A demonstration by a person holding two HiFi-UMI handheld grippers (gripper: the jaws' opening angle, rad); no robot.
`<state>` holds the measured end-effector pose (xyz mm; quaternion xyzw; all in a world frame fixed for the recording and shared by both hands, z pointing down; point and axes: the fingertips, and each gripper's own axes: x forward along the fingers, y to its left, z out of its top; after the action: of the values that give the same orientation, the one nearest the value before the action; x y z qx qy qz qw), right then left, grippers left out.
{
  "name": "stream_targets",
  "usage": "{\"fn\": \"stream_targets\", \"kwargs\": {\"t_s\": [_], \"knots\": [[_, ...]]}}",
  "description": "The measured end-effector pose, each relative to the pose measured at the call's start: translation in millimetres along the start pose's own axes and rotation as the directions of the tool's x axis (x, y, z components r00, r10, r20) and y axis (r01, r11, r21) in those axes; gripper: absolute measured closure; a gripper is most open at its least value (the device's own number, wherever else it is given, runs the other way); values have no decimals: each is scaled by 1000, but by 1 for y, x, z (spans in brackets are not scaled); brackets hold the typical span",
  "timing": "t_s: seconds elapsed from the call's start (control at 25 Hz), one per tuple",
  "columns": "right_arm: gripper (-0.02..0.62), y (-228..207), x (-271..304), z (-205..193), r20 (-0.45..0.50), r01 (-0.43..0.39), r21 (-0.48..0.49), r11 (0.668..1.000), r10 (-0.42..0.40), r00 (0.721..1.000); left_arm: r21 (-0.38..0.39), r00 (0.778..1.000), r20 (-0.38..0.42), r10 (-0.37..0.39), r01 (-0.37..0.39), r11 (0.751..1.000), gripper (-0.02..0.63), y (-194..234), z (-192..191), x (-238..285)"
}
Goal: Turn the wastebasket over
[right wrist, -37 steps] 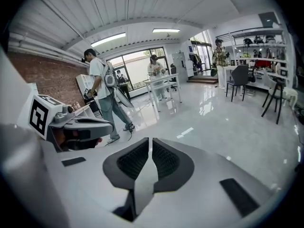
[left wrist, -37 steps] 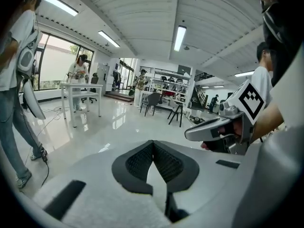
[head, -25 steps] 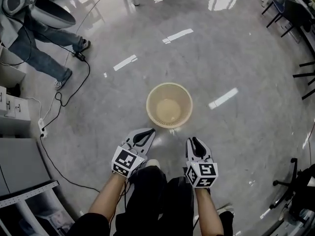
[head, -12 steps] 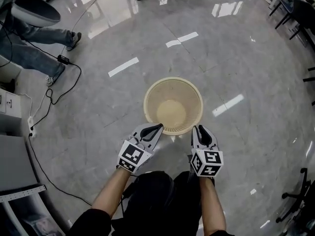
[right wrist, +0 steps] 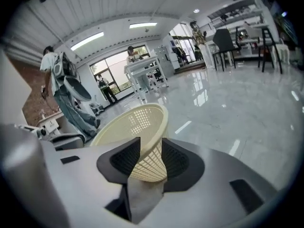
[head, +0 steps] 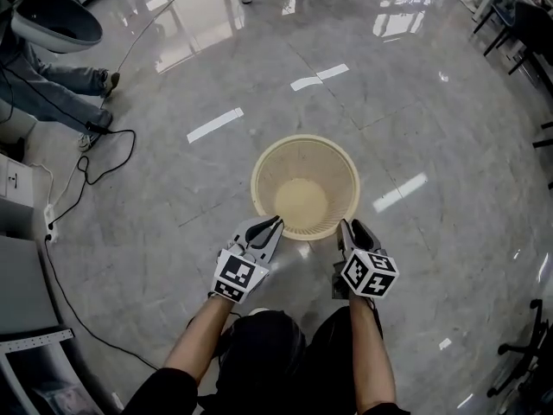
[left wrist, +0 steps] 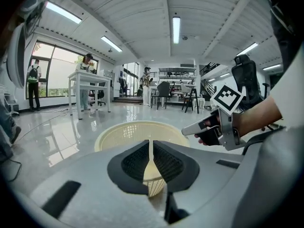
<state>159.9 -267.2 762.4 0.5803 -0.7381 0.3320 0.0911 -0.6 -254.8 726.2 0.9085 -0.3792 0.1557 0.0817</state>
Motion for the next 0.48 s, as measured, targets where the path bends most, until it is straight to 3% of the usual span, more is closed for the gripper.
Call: {"fn": "stream_targets", "kwargs": {"t_s": [0.12, 0.24, 0.48], "knots": [[468, -4, 4, -7, 10, -60, 180, 982, 59, 998, -10, 1000, -27, -8, 8, 1000, 592, 1, -11, 1], [468, -4, 8, -11, 24, -114, 326, 938, 112, 993, -30, 995, -87, -39, 36, 999, 575, 0, -29, 5], [497, 2, 7, -11, 20, -152, 361, 920, 155, 988, -64, 995, -87, -56, 50, 997, 571, -2, -35, 6]]}}
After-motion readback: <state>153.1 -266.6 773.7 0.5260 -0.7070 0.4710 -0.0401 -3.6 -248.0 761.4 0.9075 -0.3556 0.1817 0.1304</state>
